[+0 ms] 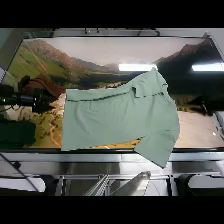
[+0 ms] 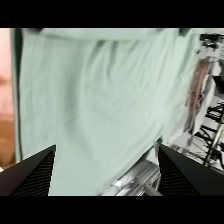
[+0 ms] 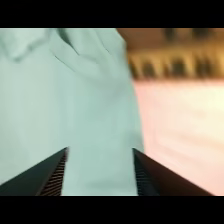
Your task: Fold the shirts.
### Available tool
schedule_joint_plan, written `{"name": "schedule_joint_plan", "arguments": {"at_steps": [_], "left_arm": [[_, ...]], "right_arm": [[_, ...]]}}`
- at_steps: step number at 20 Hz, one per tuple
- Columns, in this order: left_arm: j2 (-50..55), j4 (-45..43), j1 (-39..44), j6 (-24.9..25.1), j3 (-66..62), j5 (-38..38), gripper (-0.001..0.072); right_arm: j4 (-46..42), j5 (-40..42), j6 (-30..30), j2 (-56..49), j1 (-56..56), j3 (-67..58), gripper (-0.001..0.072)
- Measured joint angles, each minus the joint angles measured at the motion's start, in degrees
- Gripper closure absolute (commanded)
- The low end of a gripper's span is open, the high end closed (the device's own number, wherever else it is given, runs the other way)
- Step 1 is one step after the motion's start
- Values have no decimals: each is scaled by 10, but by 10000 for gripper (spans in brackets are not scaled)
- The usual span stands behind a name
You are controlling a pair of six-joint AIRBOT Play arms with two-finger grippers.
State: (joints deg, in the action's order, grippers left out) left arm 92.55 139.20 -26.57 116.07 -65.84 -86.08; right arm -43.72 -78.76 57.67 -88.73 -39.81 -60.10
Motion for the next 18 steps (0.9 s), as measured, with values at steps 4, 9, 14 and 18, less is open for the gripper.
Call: {"name": "schedule_joint_plan", "arguments": {"at_steps": [4,9,14,18], "left_arm": [[-89,-54,-29,-5,136,41,5],[-145,-75,-71,-6,232,66,5],[-162,-79,-85,-6,264,72,6],[-165,-84,-87,-6,270,71,6]], "right_arm": [[-65,32,39,82,-64,155,193],[-68,49,49,113,-54,269,194],[-59,62,38,109,26,303,365],[-50,78,18,93,73,309,695]]}}
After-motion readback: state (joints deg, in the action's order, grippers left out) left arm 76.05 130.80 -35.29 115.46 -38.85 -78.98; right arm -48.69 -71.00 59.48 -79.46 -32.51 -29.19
